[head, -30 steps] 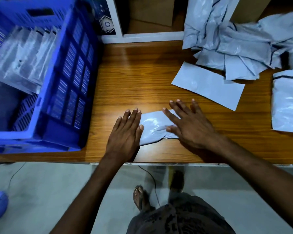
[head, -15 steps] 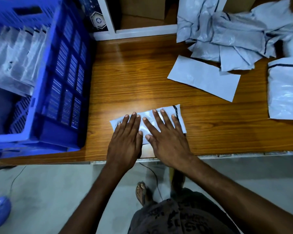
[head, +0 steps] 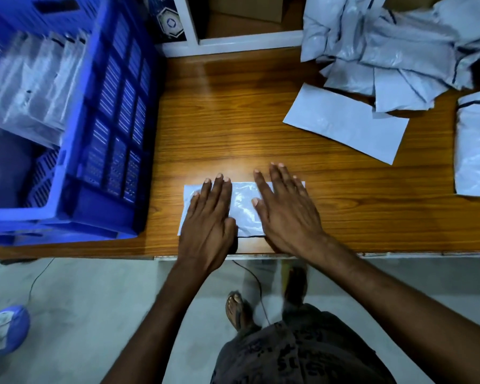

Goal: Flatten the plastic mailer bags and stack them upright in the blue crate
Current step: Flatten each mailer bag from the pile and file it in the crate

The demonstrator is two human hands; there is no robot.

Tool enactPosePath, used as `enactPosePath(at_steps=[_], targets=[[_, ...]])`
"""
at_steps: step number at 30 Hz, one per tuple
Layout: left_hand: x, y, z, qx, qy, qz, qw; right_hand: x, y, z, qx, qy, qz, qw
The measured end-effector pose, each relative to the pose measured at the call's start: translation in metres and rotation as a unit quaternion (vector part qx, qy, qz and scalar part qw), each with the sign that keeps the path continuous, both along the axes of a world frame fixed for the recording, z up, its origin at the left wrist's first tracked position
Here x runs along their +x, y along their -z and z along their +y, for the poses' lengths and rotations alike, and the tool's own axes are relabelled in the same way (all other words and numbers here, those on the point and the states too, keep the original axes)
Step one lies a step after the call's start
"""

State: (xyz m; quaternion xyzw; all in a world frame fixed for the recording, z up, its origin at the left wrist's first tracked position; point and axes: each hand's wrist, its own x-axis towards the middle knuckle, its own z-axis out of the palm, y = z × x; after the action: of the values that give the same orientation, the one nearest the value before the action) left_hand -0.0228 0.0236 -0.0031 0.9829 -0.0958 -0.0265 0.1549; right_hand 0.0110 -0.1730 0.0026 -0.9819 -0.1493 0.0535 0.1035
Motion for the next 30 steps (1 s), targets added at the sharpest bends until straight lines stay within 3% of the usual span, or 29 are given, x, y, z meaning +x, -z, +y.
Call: enactPosePath(at_steps=[7,14,17,22,27,30], targets=[[-0.012,0.011,0.010,0.008,-0.023,-0.003,1.000,-0.008,0.019,-0.010,0.002,-0.029,-0.005,1.000],[-0.013,0.006,0.049,0.072,-0.075,0.039,0.994,-0.004,0.008,-0.015,-0.052,-0.045,0.004,0.998],[-0.020,-0.004,0.048,0.068,-0.021,0.011,0.997,-0.016,-0.009,-0.017,-0.050,-0.083,-0.015,0.995],[-0.051,0.001,0.056,0.052,0.108,0.003,0.993,-0.065,-0.016,-0.040,-0.066,-0.148,0.051,0.985],[-0.057,-0.016,0.065,-0.017,0.173,-0.104,0.979,-0.080,-0.045,-0.048,0.021,-0.106,0.065,0.992],[-0.047,-0.051,0.066,-0.120,0.127,-0.145,0.974,-0.073,-0.085,-0.053,0.089,-0.030,0.006,0.996]])
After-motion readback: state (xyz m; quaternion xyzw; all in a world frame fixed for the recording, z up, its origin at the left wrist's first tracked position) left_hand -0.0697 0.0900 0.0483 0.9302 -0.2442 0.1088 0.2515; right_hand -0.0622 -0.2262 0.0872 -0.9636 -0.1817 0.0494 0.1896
